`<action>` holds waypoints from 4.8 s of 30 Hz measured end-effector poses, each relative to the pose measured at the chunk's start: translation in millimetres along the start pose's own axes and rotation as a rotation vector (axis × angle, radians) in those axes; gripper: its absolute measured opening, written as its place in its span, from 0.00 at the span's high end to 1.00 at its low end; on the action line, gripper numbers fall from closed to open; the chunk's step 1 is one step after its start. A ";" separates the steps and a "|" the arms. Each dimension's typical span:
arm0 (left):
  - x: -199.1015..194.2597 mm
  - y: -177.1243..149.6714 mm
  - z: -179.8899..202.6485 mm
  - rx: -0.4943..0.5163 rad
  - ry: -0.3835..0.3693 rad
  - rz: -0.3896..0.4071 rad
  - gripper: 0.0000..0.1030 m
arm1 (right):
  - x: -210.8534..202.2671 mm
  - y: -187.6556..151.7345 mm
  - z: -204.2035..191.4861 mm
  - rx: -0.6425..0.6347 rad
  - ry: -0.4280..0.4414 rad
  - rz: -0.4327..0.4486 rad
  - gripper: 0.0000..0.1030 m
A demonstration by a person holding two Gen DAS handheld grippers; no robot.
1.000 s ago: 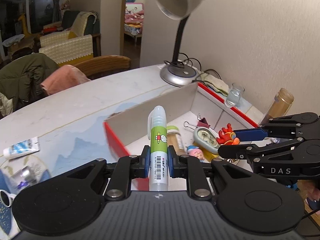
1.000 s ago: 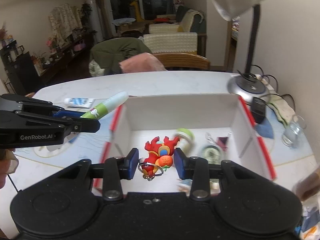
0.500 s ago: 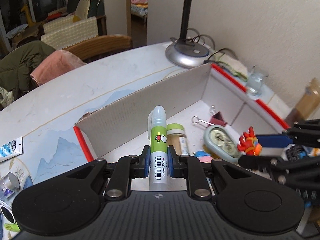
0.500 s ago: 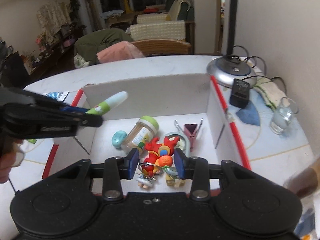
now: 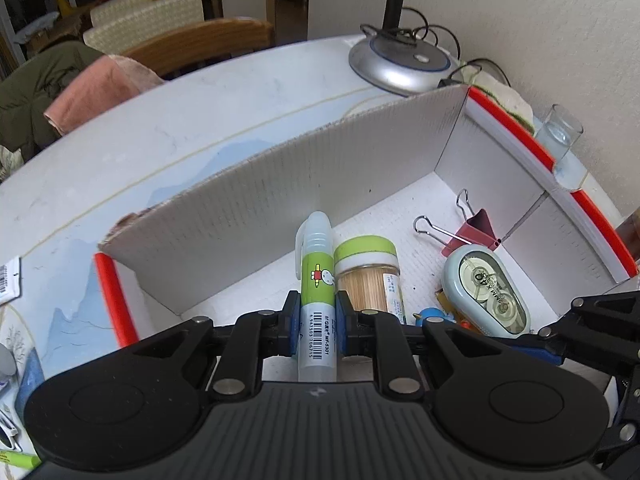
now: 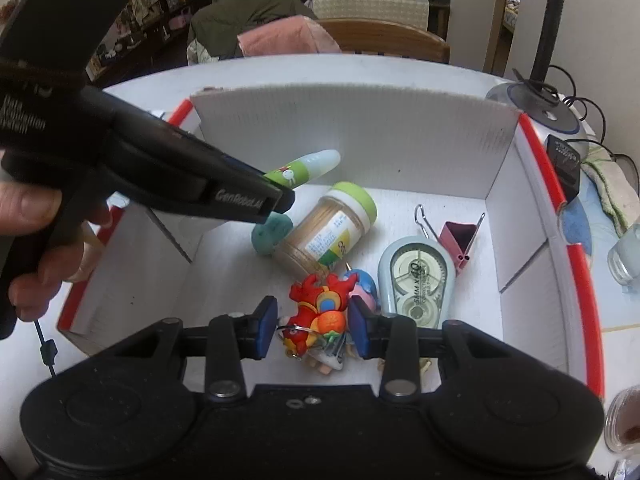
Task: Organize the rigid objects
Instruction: 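Carry the glue stick and red figure into the shoebox and open both tools, then withdraw both tools from the shoebox toward the pill bottle and sunglasses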
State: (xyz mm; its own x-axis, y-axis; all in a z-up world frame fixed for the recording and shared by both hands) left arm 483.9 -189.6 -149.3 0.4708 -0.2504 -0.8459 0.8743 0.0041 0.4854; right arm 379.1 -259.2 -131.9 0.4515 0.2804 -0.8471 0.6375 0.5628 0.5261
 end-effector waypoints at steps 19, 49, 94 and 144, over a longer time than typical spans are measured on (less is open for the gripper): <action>15.5 -7.5 -2.1 -0.043 -0.014 -0.083 0.83 | 8.8 -3.1 6.2 0.019 -0.016 -0.028 0.58; -103.7 -46.3 -3.3 0.025 -0.053 0.143 0.83 | -74.8 5.2 -7.1 0.060 -0.031 0.105 0.38; -252.3 -195.8 -205.4 -0.155 -0.001 0.352 0.18 | -111.4 46.6 -201.3 0.038 0.042 0.181 0.15; -113.7 -205.7 -252.8 -0.179 0.200 0.291 0.00 | 86.3 169.9 -348.6 -0.157 0.067 0.033 0.01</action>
State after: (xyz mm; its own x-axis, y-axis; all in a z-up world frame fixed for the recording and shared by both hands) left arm 280.4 82.7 -208.8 0.6999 -0.0206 -0.7139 0.6997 0.2200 0.6797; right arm 308.7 131.7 -141.9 0.4247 0.3485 -0.8356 0.5151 0.6660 0.5396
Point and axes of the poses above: each gripper's, at about its wrist camera, not at the fingertips, and x roughly the way its jaws point, z to its right, y to its top, the point moved 5 cm from there along x, roughly the way its jaws point, and after that the axes turned 12 degrees about -y, right-handed, at the moved point
